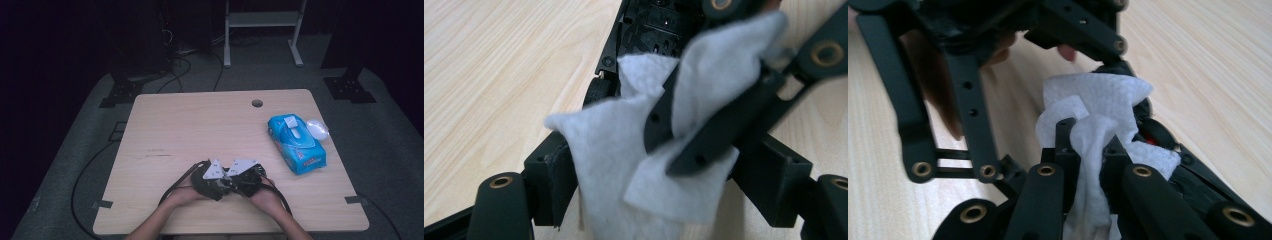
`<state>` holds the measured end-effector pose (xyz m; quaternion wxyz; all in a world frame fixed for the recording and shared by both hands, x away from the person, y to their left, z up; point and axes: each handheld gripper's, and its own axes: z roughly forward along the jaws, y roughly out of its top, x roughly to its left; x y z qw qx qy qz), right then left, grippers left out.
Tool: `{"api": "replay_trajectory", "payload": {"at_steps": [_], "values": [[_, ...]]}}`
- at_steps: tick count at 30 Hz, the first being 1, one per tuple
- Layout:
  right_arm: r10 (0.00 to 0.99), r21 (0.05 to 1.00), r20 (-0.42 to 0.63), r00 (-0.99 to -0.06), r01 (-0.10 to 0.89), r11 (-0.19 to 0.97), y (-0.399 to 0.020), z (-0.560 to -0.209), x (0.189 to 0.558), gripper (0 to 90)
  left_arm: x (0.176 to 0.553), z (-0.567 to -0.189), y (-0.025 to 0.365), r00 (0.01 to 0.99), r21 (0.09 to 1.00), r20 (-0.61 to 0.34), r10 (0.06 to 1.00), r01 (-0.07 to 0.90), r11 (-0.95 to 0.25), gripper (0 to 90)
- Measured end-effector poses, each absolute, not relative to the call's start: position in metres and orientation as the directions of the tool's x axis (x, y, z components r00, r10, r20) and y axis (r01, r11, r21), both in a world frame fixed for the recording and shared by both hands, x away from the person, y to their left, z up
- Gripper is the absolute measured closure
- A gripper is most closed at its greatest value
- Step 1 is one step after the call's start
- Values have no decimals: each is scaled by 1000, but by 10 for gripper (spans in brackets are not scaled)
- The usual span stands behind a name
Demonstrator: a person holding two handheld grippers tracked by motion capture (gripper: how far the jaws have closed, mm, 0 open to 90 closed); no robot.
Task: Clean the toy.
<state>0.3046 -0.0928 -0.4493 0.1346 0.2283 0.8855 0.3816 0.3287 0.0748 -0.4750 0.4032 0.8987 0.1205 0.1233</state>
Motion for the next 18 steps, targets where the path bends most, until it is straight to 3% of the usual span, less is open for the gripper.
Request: {"api": "replay_trajectory", "payload": {"at_steps": [18], "values": [[661, 733, -117, -741, 385, 561, -151, -442, 315, 833, 336, -475, 88, 925, 750, 143, 352, 131, -649, 246]]}}
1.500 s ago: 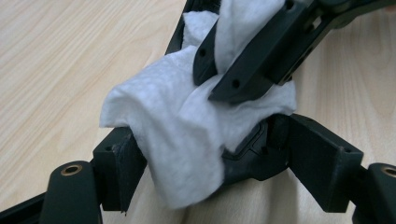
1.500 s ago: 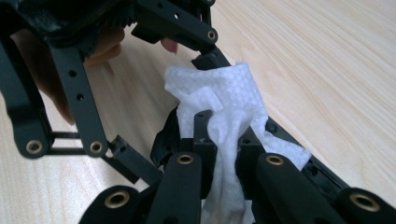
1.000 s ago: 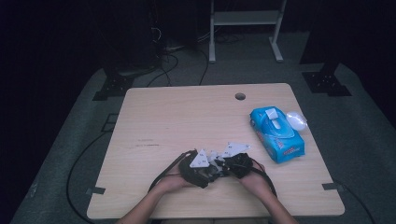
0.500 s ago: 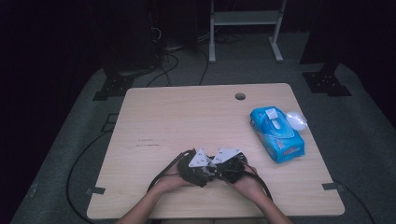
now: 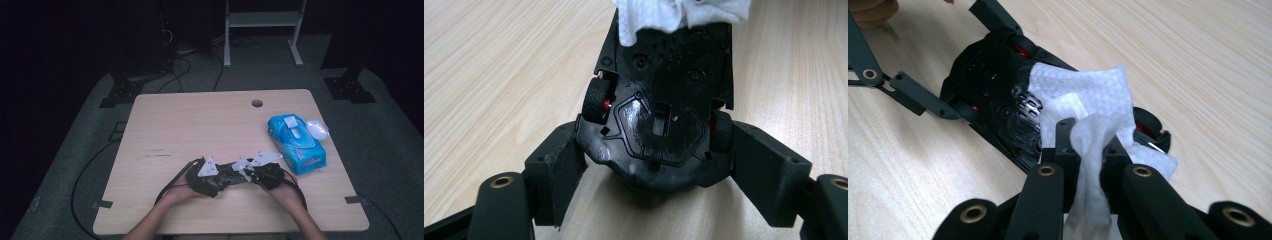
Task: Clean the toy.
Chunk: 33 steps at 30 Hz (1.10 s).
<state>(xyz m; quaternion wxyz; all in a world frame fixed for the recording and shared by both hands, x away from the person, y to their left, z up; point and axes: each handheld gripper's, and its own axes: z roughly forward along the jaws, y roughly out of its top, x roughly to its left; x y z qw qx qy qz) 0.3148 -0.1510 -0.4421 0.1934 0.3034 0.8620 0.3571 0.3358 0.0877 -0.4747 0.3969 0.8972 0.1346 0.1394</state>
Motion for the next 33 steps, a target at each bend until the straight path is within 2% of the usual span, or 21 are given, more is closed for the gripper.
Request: {"api": "replay_trajectory", "payload": {"at_steps": [8, 16, 21, 26, 29, 33], "values": [[599, 741, -120, -792, 330, 585, -113, -446, 312, 833, 333, -475, 84, 924, 750, 157, 348, 118, -651, 246], [702, 775, -75, -709, 401, 489, -134, -443, 324, 834, 333, -475, 80, 926, 748, 160, 343, 113, -654, 247], [671, 774, -121, -732, 353, 525, -117, -443, 321, 834, 331, -475, 79, 930, 743, 169, 326, 97, -662, 247], [700, 767, -153, -698, 362, 529, -133, -442, 321, 834, 332, -476, 80, 931, 751, 149, 332, 112, -651, 248], [725, 775, -134, -675, 384, 501, -145, -442, 322, 833, 333, -476, 79, 932, 748, 150, 330, 111, -654, 248], [706, 769, -153, -692, 366, 525, -133, -443, 317, 833, 332, -475, 79, 931, 747, 151, 332, 113, -655, 248]]}}
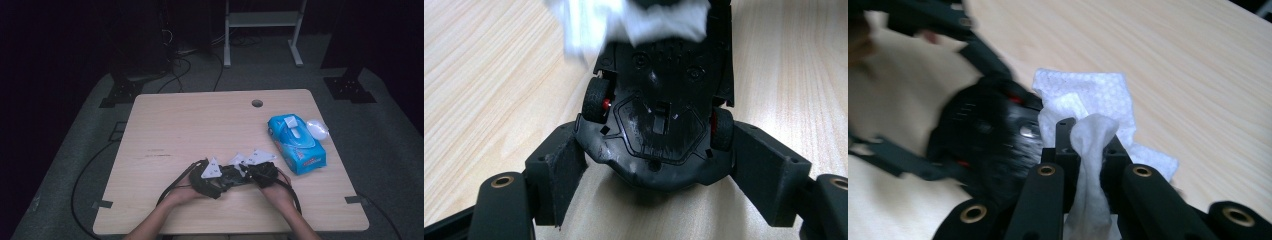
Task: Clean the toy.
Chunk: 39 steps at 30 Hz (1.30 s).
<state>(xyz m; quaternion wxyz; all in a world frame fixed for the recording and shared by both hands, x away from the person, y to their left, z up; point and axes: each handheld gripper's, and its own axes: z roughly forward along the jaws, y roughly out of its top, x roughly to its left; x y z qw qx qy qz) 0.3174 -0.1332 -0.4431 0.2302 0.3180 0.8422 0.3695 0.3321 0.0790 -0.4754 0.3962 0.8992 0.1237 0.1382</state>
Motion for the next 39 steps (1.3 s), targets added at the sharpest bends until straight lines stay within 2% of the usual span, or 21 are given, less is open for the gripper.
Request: {"api": "replay_trajectory", "payload": {"at_steps": [4, 10, 13, 18, 21, 25, 29, 32, 34, 36, 39], "values": [[683, 751, -197, -704, 339, 566, -126, -443, 314, 833, 333, -476, 80, 931, 750, 141, 336, 121, -650, 248], [766, 755, -196, -612, 404, 516, -149, -440, 318, 834, 335, -476, 81, 931, 752, 128, 341, 133, -646, 248], [784, 760, -163, -599, 430, 487, -157, -440, 319, 833, 335, -476, 82, 931, 750, 131, 340, 131, -649, 248], [767, 751, -171, -618, 423, 508, -160, -442, 314, 834, 335, -476, 83, 932, 750, 123, 341, 138, -647, 248], [766, 745, -119, -632, 453, 489, -164, -441, 313, 833, 336, -476, 84, 932, 750, 121, 341, 140, -647, 248], [722, 736, -122, -681, 426, 526, -160, -444, 304, 834, 337, -476, 83, 932, 750, 118, 342, 142, -646, 248], [736, 730, -136, -663, 436, 527, -168, -443, 306, 834, 337, -477, 84, 931, 751, 115, 348, 148, -644, 248], [742, 731, -106, -662, 454, 509, -177, -444, 301, 834, 337, -477, 84, 931, 749, 121, 343, 141, -647, 249], [711, 741, -32, -702, 461, 489, -179, -444, 295, 833, 337, -479, 83, 929, 745, 123, 348, 145, -651, 253], [695, 730, -64, -716, 441, 522, -177, -447, 290, 833, 337, -479, 82, 929, 746, 126, 347, 142, -651, 257], [715, 737, -60, -696, 452, 502, -181, -446, 296, 833, 338, -478, 83, 925, 743, 129, 357, 148, -653, 256]]}}
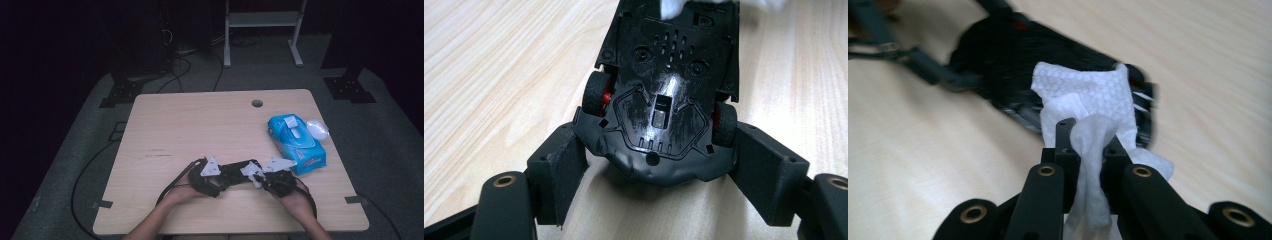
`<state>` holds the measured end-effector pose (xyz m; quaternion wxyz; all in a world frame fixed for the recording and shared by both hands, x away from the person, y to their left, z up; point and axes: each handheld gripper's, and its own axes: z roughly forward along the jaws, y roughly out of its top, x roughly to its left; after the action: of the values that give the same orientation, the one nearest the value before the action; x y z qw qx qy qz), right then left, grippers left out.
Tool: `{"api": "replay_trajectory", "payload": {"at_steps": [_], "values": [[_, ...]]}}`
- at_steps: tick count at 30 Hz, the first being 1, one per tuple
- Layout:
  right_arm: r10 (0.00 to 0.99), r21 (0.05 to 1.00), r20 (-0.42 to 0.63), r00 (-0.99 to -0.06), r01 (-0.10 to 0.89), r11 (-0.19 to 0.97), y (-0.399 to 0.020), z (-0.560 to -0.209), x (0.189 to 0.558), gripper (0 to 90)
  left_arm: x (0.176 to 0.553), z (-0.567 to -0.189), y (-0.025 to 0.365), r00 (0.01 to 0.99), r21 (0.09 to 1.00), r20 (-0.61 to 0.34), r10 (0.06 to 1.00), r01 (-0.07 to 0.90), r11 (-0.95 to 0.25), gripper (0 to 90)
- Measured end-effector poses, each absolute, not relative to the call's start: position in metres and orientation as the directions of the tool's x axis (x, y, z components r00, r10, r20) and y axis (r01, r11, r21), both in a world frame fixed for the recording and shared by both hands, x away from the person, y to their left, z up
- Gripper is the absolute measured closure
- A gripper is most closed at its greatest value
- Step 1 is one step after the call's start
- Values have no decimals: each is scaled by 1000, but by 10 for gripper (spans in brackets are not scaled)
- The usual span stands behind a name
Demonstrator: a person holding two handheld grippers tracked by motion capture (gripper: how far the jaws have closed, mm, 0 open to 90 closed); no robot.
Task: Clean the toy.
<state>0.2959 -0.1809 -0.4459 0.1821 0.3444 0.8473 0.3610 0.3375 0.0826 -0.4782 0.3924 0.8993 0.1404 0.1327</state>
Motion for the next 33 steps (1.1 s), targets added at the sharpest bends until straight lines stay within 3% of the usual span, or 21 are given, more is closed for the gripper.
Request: {"api": "replay_trajectory", "payload": {"at_steps": [3, 7, 19, 28, 33], "values": [[742, 743, 0, -670, 496, 448, -190, -447, 303, 833, 337, -478, 83, 925, 744, 128, 358, 149, -651, 257], [717, 745, -30, -697, 462, 481, -182, -445, 301, 833, 338, -478, 82, 929, 744, 130, 347, 140, -653, 257], [757, 755, -49, -652, 473, 455, -174, -443, 325, 833, 341, -477, 86, 921, 739, 124, 370, 163, -654, 257], [722, 737, -15, -692, 480, 476, -171, -442, 313, 833, 338, -476, 83, 928, 735, 131, 350, 146, -662, 260], [676, 728, -82, -732, 419, 542, -152, -442, 310, 833, 338, -476, 85, 926, 735, 129, 354, 151, -661, 260]]}}
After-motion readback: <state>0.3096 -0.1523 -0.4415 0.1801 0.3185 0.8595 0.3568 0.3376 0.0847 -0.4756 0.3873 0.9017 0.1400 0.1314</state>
